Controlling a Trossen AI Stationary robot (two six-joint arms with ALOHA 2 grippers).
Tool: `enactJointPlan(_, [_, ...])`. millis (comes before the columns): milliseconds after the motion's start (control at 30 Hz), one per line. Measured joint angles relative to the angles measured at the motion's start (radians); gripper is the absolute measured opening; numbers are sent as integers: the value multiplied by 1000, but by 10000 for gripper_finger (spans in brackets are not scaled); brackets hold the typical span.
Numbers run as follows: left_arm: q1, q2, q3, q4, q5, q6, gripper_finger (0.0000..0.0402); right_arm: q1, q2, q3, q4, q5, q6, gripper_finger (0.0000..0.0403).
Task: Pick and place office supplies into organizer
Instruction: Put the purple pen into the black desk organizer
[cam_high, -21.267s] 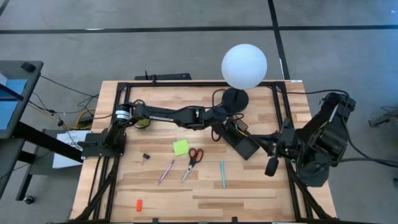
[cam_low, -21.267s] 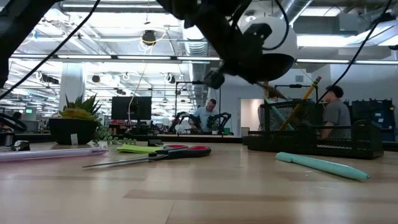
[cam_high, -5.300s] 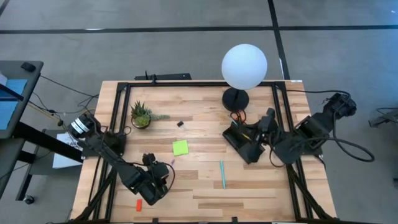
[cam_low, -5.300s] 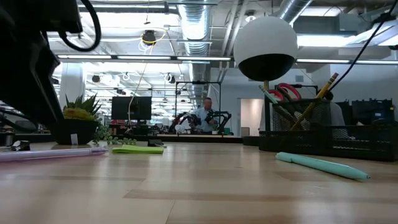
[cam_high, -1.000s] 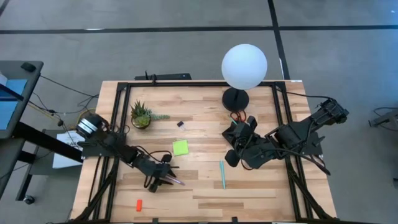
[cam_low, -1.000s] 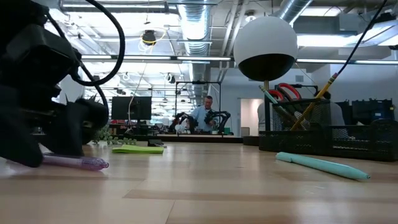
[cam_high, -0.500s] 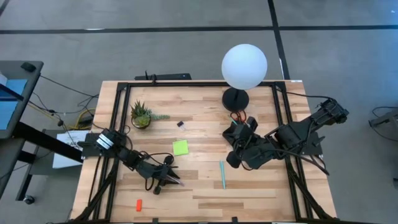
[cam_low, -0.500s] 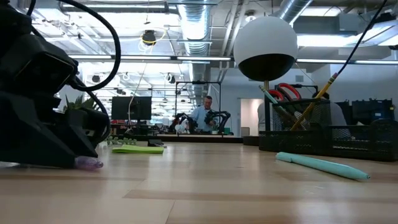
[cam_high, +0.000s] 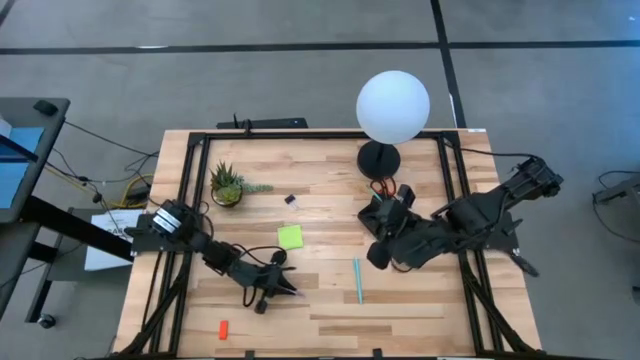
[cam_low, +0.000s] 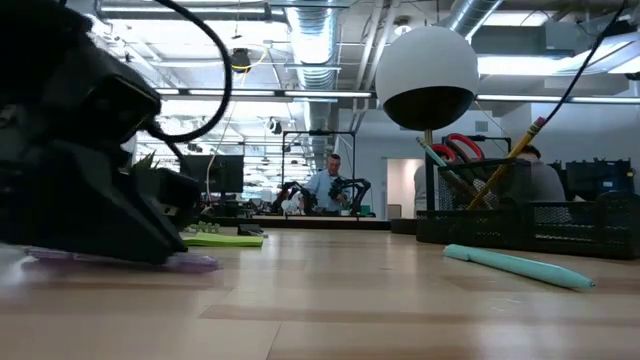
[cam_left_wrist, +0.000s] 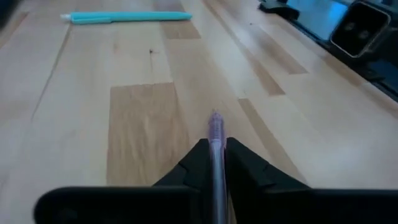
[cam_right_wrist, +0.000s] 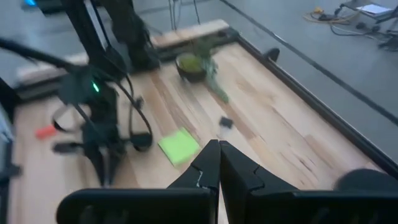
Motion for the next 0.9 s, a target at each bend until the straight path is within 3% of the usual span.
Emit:
enactJointPlan(167, [56,-82,58,-148,-19,5,16,14,-72,0,41,2,-1,0])
enactJointPlan(367, [135,-148,193,-509,-42,92,21,53,-139,0,53,3,-1,0])
enactJointPlan(600, [213,-144,308,-583,9,155,1,103,-150,0,51,3,-1,0])
enactJointPlan(900, [305,-141,421,-746,54,206,3,142,-150,0,53,2,32,0])
